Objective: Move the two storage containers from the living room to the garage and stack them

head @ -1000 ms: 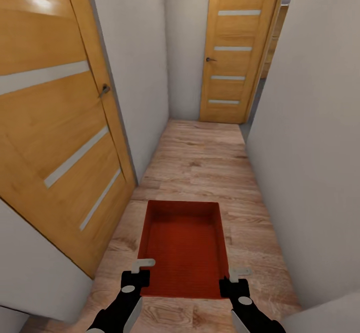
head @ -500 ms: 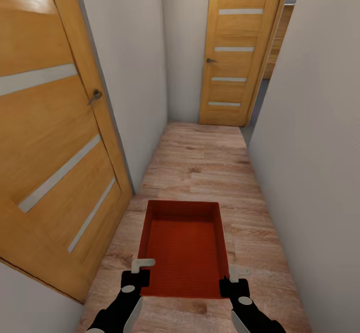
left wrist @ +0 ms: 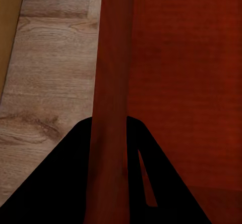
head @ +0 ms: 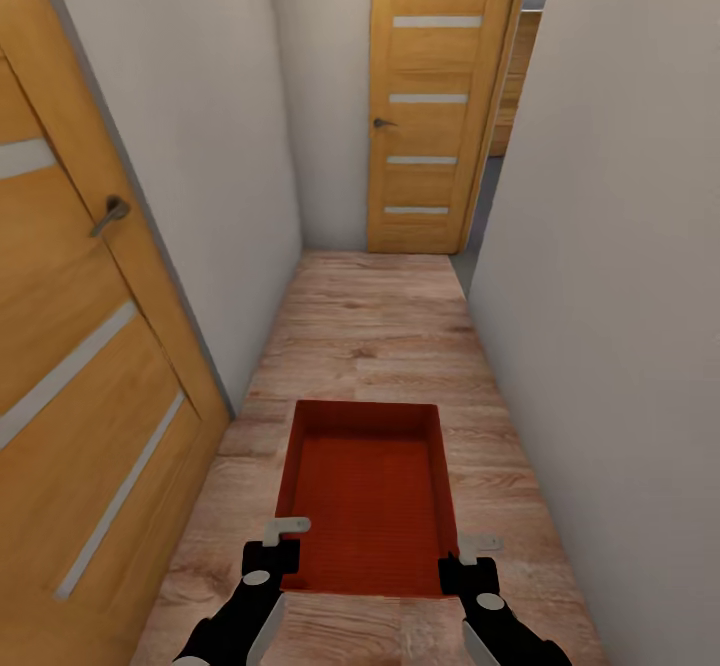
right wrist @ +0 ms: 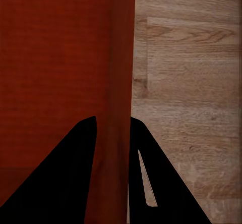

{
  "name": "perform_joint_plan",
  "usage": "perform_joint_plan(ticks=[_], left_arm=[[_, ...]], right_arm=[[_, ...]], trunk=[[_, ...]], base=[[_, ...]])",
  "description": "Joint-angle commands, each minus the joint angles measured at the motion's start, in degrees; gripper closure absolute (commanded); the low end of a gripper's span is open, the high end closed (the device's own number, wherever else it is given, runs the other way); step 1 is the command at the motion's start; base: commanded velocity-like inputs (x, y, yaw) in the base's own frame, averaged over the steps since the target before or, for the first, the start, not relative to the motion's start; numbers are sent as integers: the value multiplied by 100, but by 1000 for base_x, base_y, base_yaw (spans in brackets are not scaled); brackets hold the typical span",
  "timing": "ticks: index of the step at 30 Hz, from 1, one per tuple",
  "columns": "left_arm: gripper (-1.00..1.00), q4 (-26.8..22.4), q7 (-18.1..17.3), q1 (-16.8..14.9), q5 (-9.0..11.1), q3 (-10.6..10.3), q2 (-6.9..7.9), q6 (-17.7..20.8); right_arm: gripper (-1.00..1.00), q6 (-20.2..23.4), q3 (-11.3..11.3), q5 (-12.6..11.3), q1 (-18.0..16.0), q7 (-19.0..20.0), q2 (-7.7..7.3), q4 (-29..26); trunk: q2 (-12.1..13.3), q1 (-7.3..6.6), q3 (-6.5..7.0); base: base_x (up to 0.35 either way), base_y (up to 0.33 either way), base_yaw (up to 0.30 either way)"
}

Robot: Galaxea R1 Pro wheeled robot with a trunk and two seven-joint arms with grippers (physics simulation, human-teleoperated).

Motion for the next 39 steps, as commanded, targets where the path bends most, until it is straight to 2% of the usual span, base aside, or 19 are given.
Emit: perform_joint_plan(ticks=[1,39], left_arm=[[100,270,-151,2,-51,-107,-1,19],[100,270,-151,2,-51,-110,-1,19]], right_arm=[[100,5,44,20,-16,4,-189,-24],[100,14,35,20,-16,-1,-194,-23]], trunk=[[-3,3,-4],[-3,3,-4]], base=[[334,0,-49],[334,0,-2]])
